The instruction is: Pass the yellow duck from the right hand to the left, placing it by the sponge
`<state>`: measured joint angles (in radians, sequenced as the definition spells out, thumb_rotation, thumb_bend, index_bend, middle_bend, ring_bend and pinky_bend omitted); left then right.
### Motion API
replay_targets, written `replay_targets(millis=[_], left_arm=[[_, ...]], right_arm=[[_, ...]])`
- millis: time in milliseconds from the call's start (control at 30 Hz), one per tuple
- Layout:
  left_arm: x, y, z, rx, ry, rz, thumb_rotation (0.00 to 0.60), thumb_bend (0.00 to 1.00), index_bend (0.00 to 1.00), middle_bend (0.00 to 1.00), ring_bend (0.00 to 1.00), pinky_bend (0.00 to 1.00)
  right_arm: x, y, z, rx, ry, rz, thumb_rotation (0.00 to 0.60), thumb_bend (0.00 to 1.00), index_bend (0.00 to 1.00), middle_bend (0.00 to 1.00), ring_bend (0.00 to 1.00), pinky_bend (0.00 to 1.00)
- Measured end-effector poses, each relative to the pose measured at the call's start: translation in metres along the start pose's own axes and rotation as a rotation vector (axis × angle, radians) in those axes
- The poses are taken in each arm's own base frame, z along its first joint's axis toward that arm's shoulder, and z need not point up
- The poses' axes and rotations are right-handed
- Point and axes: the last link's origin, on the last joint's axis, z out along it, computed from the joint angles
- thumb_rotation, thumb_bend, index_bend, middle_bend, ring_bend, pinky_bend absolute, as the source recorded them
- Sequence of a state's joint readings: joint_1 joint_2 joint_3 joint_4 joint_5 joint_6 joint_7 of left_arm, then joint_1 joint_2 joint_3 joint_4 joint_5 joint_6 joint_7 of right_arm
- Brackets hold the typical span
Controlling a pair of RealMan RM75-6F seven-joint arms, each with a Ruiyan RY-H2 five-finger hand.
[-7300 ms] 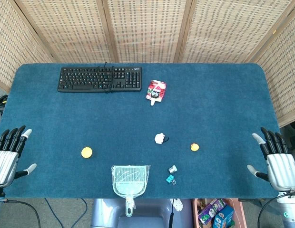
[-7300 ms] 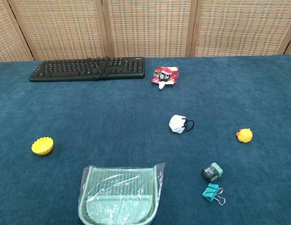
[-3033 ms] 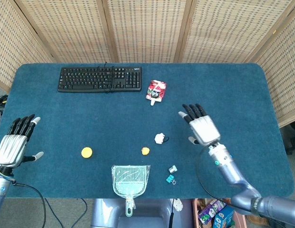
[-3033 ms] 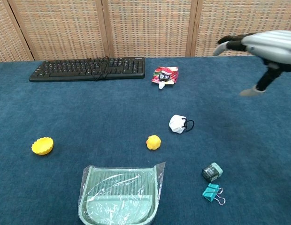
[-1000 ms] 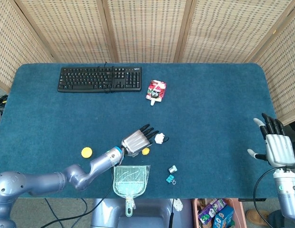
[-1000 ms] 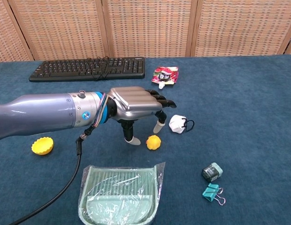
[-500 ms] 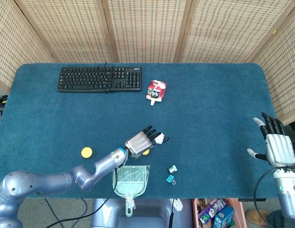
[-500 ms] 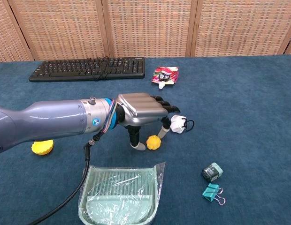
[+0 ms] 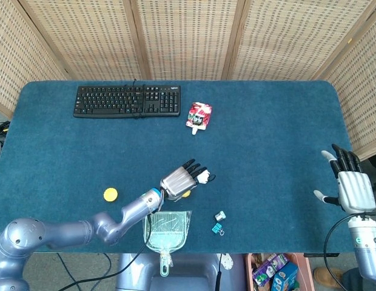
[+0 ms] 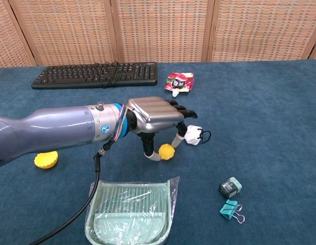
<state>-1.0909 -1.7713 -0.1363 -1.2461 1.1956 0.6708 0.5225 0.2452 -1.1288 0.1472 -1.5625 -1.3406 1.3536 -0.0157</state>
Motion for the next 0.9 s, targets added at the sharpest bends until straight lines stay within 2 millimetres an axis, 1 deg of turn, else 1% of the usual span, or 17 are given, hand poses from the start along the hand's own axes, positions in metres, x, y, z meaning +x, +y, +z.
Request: replay_targets(millis=[100, 200, 300, 333, 400, 433, 533, 600, 733, 833, 900], left_arm=[[0.009, -0.009, -0.007, 0.021, 0.029, -0.01, 0.6, 0.29, 0.59, 0.0, 0.0, 0.0], [0.018, -0.029, -0.023, 0.071, 0.058, -0.022, 0.6, 0.3, 0.59, 0.0, 0.0, 0.0], [0.026, -0.057, -0.05, 0.137, 0.08, -0.025, 0.6, 0.31, 0.59, 0.0, 0.0, 0.0], [0.027, -0.069, -0.065, 0.168, 0.086, -0.026, 0.6, 0.31, 0.59, 0.0, 0.0, 0.0], [0.027, -0.085, -0.088, 0.216, 0.094, -0.032, 0.6, 0.31, 0.59, 0.0, 0.0, 0.0], [0.024, -0.095, -0.103, 0.247, 0.097, -0.039, 0.6, 0.31, 0.59, 0.0, 0.0, 0.0], [0.011, -0.11, -0.14, 0.304, 0.099, -0.069, 0.6, 0.31, 0.59, 0.0, 0.0, 0.0], [0.002, -0.115, -0.159, 0.325, 0.095, -0.086, 0.6, 0.31, 0.59, 0.0, 0.0, 0.0], [-0.023, -0.119, -0.199, 0.366, 0.071, -0.143, 0.6, 0.32, 0.59, 0.0, 0.0, 0.0], [-0.039, -0.121, -0.217, 0.392, 0.041, -0.203, 0.6, 0.32, 0.59, 0.0, 0.0, 0.0], [-0.048, -0.123, -0.225, 0.404, 0.024, -0.237, 0.6, 0.32, 0.59, 0.0, 0.0, 0.0]], right_arm=[[0.0, 0.0, 0.0, 0.0, -0.002, -0.002, 0.6, 0.0, 0.01, 0.0, 0.0, 0.0], [0.0, -0.001, -0.001, 0.002, -0.002, 0.001, 0.6, 0.0, 0.01, 0.0, 0.0, 0.0], [-0.001, -0.001, -0.001, 0.004, -0.004, 0.0, 0.6, 0.0, 0.01, 0.0, 0.0, 0.0], [-0.001, -0.002, -0.001, 0.004, -0.006, -0.001, 0.6, 0.0, 0.01, 0.0, 0.0, 0.0], [-0.002, -0.003, 0.0, 0.006, -0.009, -0.002, 0.6, 0.0, 0.01, 0.0, 0.0, 0.0], [-0.003, -0.003, 0.0, 0.006, -0.01, -0.002, 0.6, 0.0, 0.01, 0.0, 0.0, 0.0], [-0.004, -0.004, 0.0, 0.007, -0.014, -0.007, 0.6, 0.0, 0.01, 0.0, 0.0, 0.0], [-0.005, -0.004, 0.0, 0.005, -0.016, -0.011, 0.6, 0.0, 0.01, 0.0, 0.0, 0.0], [-0.008, -0.005, 0.001, 0.001, -0.025, -0.02, 0.6, 0.0, 0.01, 0.0, 0.0, 0.0], [-0.011, -0.007, 0.001, 0.004, -0.029, -0.026, 0.6, 0.0, 0.01, 0.0, 0.0, 0.0], [-0.012, -0.009, 0.001, 0.011, -0.035, -0.027, 0.6, 0.0, 0.01, 0.0, 0.0, 0.0]])
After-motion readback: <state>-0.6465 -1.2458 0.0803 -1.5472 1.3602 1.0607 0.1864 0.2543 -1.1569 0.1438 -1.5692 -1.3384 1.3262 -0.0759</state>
